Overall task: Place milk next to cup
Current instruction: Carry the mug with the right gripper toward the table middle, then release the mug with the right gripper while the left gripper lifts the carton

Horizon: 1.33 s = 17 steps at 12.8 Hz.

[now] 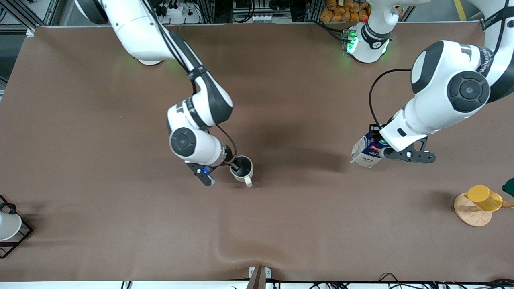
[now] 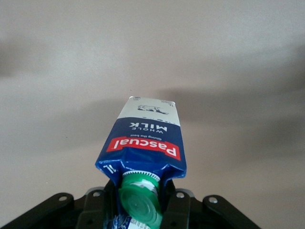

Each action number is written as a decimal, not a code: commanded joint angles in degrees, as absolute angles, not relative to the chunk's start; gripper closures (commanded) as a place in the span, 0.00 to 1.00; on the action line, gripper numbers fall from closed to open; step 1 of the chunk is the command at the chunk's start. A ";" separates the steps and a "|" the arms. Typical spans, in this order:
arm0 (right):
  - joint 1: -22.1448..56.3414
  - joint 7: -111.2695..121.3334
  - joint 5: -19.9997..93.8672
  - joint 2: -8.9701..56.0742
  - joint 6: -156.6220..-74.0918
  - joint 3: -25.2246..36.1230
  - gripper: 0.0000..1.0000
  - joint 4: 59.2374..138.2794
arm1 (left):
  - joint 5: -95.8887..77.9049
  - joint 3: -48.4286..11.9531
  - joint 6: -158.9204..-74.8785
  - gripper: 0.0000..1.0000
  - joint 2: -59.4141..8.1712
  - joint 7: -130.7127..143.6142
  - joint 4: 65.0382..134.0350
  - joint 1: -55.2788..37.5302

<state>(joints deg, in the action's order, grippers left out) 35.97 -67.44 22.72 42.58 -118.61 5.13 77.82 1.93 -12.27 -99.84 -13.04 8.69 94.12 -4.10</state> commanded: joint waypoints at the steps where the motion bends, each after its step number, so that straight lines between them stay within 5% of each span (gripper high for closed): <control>1: 37.27 -68.38 24.00 43.68 -119.97 5.89 0.71 77.87 | 2.37 -13.53 -98.00 0.90 -12.66 10.63 93.25 -4.39; 2: 37.35 -68.38 23.47 43.68 -119.71 5.98 0.01 78.05 | 2.37 -13.80 -97.91 0.90 -12.66 12.20 93.34 -4.74; 5: 36.04 -67.85 23.29 42.28 -117.18 6.15 0.00 77.44 | 2.37 -15.73 -96.94 0.90 -12.66 14.94 93.16 -4.66; 9: 28.33 -66.45 23.99 41.75 -99.89 6.25 0.00 69.37 | 0.98 -16.96 -95.54 0.90 -12.57 15.03 93.16 -5.45; 14: 16.91 -35.15 19.53 37.01 -84.84 8.08 0.00 68.73 | -1.05 -21.69 -94.75 0.89 -13.44 24.38 93.08 -7.02; 17: 11.53 -18.43 8.49 35.69 -84.37 8.26 0.00 68.73 | -0.62 -22.24 -94.83 0.89 -19.31 37.14 86.25 -14.91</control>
